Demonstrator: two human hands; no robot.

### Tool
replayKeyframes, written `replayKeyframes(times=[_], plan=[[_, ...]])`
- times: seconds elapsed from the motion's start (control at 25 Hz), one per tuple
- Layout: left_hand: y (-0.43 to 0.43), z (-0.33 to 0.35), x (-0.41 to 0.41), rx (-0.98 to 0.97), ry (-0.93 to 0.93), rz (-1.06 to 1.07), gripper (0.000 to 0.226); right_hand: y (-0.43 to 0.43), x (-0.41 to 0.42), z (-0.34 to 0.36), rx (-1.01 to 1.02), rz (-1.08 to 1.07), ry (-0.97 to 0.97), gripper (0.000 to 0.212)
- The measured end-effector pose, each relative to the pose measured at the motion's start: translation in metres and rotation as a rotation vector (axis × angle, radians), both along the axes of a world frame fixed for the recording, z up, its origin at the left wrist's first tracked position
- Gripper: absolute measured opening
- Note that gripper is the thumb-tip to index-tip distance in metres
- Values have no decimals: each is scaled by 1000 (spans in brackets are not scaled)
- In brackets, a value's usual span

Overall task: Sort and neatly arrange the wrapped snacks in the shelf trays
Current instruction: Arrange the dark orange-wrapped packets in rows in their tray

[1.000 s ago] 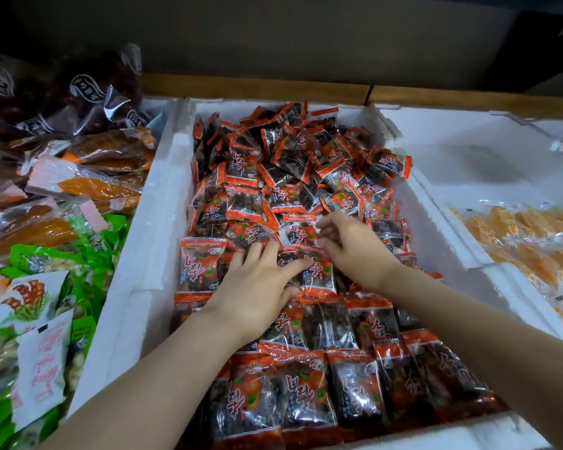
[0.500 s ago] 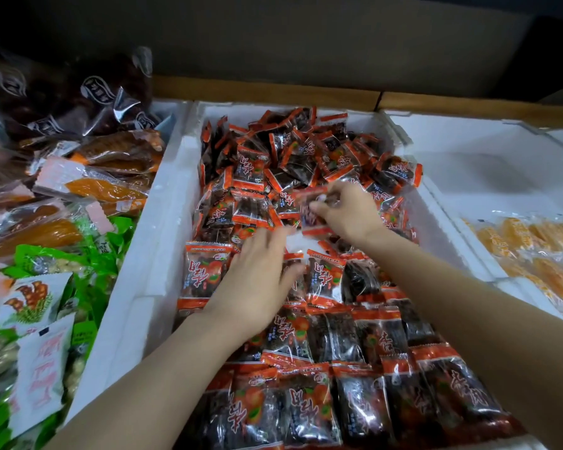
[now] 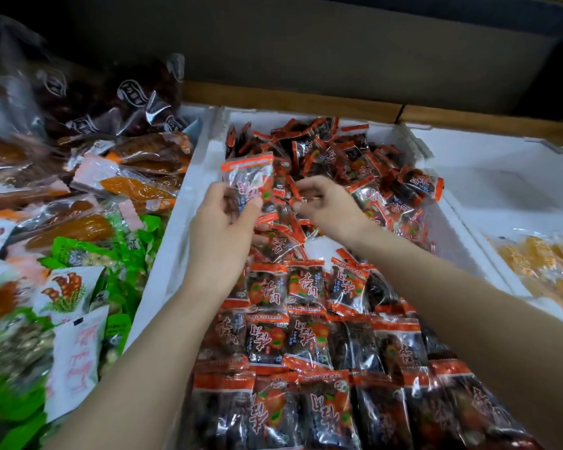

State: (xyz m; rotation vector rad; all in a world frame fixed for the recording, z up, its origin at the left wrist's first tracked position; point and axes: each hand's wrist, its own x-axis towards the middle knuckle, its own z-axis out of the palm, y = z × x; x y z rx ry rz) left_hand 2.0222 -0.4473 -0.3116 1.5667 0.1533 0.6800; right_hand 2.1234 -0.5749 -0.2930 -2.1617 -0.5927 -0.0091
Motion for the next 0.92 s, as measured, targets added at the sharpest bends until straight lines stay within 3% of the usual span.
replayKeyframes(times=[0.12, 0.2, 0.32, 0.44, 0.6, 0.72, 0.84, 0.92], plan=[[2, 3, -2, -31, 16, 11, 16, 28, 8, -23, -297, 153, -40, 56], [1, 3, -3, -7, 27, 0, 11, 43, 9, -30, -444, 145, -81, 60], [3, 2, -1, 6, 81, -5, 17, 51, 12, -25, -573, -23, -225, 40], [12, 1, -3, 40, 114, 13, 16, 40, 17, -12, -397, -157, -339, 27], [21, -3, 4, -21, 151, 8, 13, 7, -2, 23, 23, -9, -172, 26], [14, -2, 5, -128, 218, -107, 18, 0, -30, 36, -31, 179, -79, 28], [10, 5, 1, -414, 216, -298, 45, 6, -33, 37, -70, 198, -71, 29], [11, 8, -2, -432, 164, -344, 46, 10, -30, 40, -111, 187, -109, 31]])
